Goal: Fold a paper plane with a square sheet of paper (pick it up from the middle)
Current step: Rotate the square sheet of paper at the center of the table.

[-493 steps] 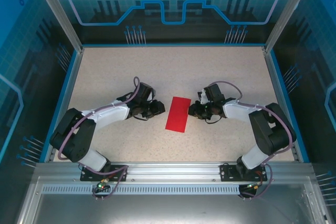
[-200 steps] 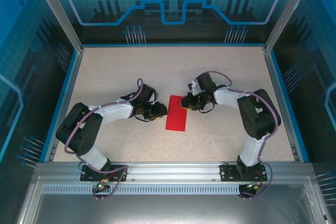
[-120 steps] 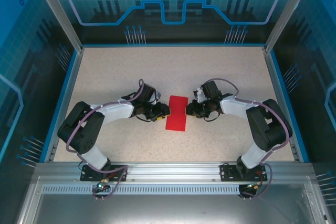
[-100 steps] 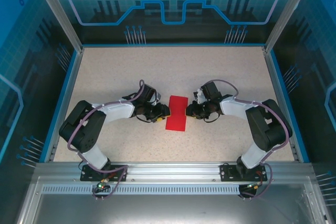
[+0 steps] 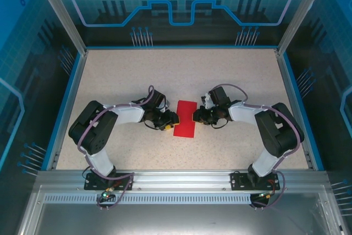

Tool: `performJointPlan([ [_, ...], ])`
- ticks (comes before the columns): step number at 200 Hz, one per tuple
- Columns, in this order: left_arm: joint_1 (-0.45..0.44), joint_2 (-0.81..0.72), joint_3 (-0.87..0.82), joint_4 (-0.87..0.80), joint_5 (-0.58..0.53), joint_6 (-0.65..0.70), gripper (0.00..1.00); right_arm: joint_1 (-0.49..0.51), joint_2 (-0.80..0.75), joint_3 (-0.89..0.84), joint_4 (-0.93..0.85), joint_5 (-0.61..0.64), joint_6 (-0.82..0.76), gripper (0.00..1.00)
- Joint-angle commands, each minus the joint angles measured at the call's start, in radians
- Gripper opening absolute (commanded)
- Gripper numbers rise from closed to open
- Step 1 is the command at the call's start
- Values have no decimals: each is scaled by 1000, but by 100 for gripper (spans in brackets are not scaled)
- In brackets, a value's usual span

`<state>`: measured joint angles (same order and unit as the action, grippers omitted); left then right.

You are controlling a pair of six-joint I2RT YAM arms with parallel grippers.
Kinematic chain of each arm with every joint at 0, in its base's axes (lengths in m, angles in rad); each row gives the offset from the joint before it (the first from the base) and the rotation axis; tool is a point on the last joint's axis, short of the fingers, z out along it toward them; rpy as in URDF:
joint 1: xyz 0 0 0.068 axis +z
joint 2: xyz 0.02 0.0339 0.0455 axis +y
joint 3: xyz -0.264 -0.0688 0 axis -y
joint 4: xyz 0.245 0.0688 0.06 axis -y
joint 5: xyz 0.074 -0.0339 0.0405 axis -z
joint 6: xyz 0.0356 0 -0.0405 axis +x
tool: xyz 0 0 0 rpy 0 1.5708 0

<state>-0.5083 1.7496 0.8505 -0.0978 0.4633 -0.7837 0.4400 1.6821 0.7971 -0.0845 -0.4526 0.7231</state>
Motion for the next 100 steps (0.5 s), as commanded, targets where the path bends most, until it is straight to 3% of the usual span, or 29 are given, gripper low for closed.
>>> performJointPlan([
  [1,-11,18,32,10,50,17,42,17,24,-17,23,-5,14,19],
  [100,-16,16,36,16,68,23,42,23,76,-14,55,-18,25,18],
])
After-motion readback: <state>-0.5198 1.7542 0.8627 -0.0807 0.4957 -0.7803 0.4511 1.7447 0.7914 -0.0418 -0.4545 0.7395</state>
